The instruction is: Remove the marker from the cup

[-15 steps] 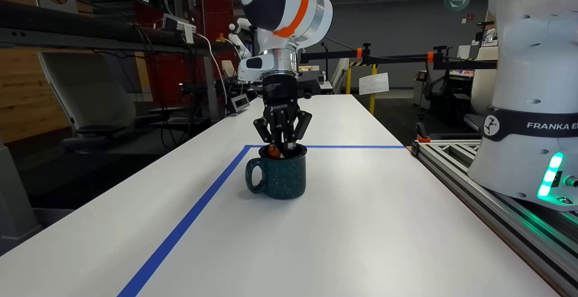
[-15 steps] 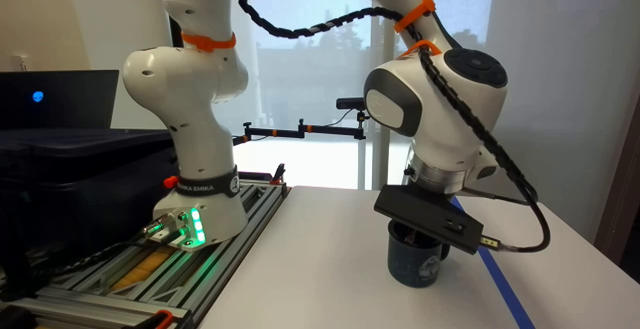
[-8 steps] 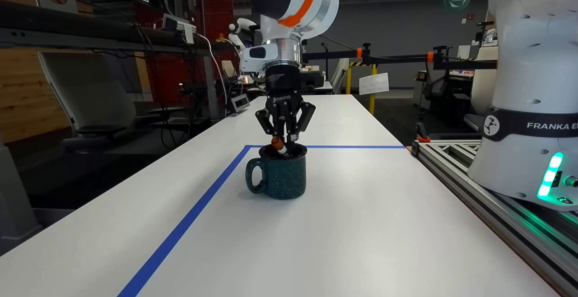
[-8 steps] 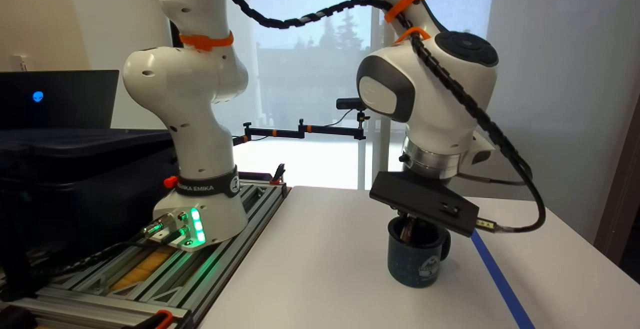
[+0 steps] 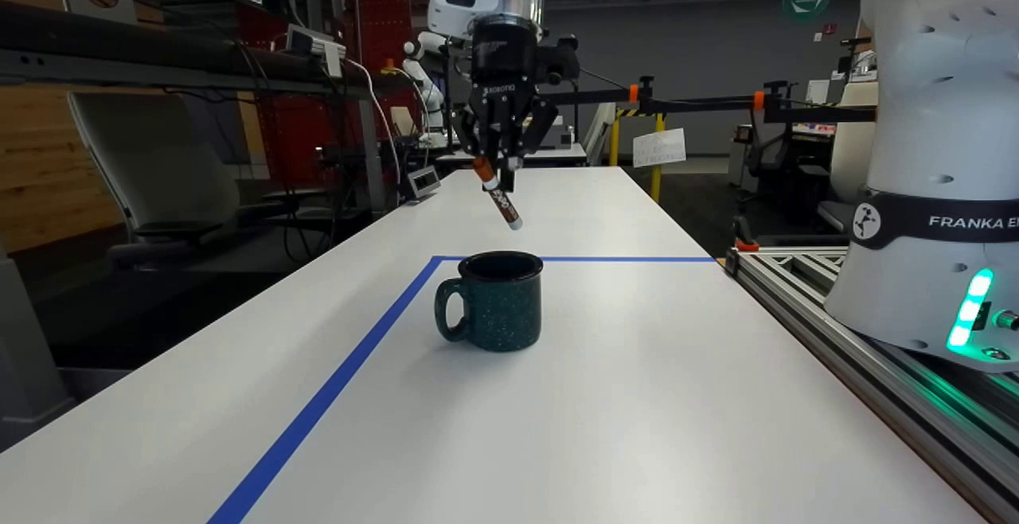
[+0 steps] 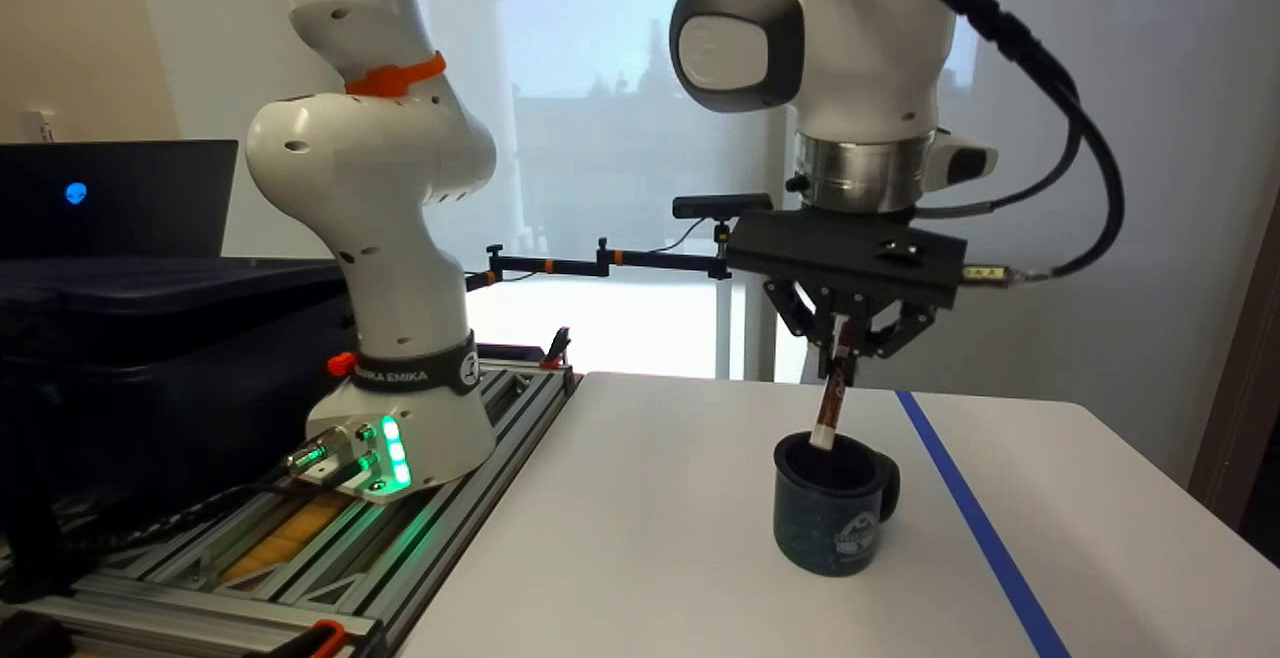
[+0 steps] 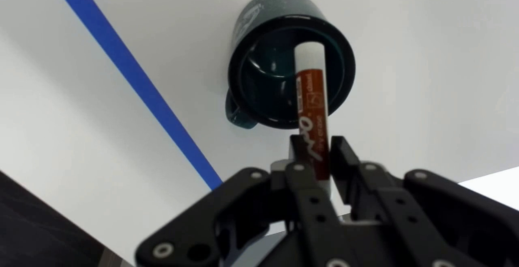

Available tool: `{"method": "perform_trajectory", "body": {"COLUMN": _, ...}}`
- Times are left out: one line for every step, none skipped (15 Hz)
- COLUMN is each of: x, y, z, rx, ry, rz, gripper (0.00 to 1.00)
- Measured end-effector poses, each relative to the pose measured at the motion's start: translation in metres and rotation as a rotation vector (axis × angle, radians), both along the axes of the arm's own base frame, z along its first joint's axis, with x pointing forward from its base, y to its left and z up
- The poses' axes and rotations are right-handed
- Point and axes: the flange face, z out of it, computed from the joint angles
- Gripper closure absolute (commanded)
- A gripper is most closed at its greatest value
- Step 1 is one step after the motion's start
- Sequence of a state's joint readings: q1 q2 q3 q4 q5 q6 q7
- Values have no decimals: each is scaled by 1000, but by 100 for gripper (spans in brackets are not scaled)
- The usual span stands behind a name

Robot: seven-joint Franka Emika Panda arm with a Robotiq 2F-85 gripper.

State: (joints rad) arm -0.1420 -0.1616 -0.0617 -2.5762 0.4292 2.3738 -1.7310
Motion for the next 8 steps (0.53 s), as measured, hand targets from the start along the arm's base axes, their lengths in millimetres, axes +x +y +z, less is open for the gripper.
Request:
{"method": "perform_trajectory", "body": {"x": 0, "y": -3, "z": 13, "rx": -12, "ry": -25, "rz": -13, "gripper": 95}}
{"method": "perform_trajectory", "body": {"x": 1, "y": -8, "z": 25, "rx": -23, "ry": -57, "rz": -31, "gripper": 95}}
{"method": "perform_trajectory", "body": {"x": 2, "y": -13, "z": 35, "rx": -33, "ry": -88, "rz": -55, "gripper": 95}}
{"method": "perform_trajectory", "body": {"x": 5, "y": -21, "z": 43, "rx": -42, "ry": -117, "rz": -83, "gripper": 95}}
{"method": "perform_trajectory", "body": {"x": 7, "y": -29, "z": 49, "rx": -52, "ry": -143, "rz": -114, "gripper": 95}}
{"method": "perform_trajectory", "body": {"x": 10, "y": -38, "z": 52, "rx": -60, "ry": -163, "rz": -145, "gripper": 95}}
{"method": "perform_trajectory", "body": {"x": 13, "y": -46, "z": 52, "rx": -67, "ry": -174, "rz": -177, "gripper": 95}}
{"method": "perform_trajectory", "body": {"x": 16, "y": -55, "z": 49, "rx": -74, "ry": -179, "rz": -209, "gripper": 95}}
